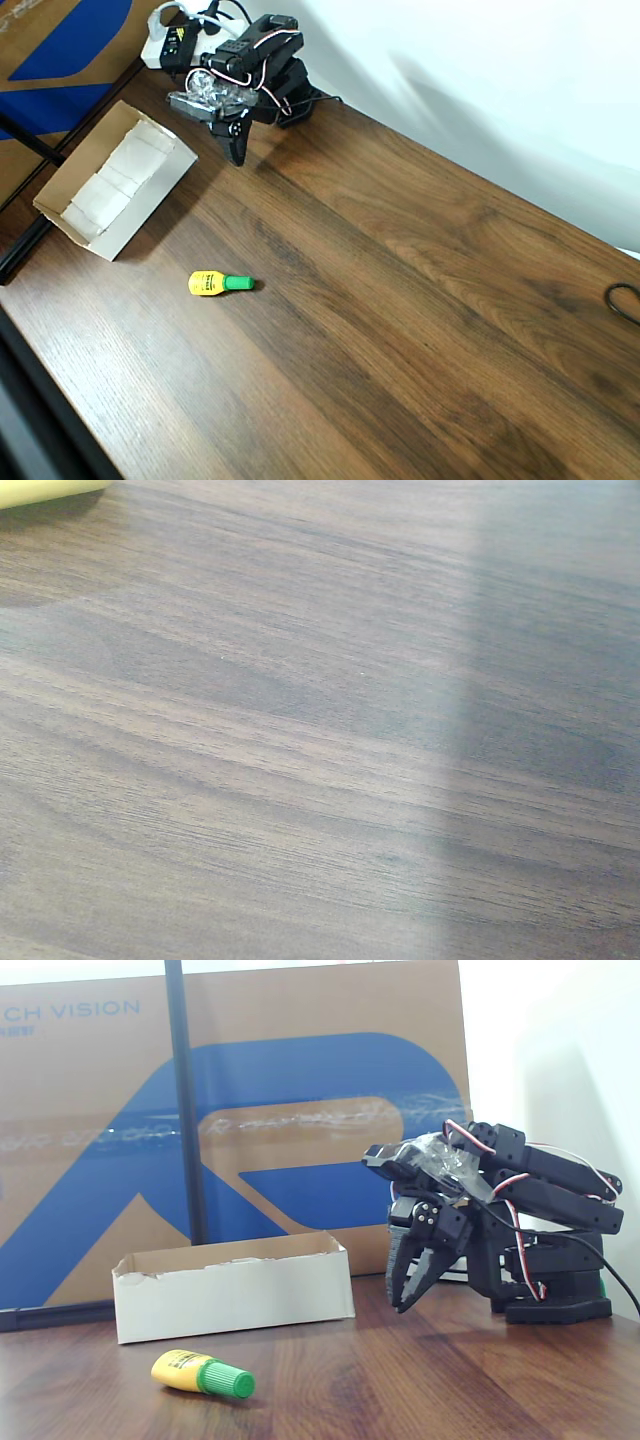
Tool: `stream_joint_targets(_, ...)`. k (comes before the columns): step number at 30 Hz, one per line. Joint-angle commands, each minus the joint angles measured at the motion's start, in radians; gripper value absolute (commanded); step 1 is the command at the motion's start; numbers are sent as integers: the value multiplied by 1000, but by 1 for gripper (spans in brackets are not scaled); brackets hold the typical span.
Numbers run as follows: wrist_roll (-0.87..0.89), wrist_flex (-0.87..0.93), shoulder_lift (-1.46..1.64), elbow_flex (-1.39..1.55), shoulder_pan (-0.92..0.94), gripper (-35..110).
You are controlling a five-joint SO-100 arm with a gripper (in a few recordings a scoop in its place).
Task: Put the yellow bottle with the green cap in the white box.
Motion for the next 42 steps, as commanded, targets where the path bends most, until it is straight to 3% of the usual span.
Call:
stream_joint_targets(1,57,29,41,9,32,0)
stream_joint_targets(12,57,31,41,-6,6,0)
stream_joint_targets(20,41,23,-64,-206,-34,0)
stream_joint_targets(42,40,-110,-813,-758,-51,0)
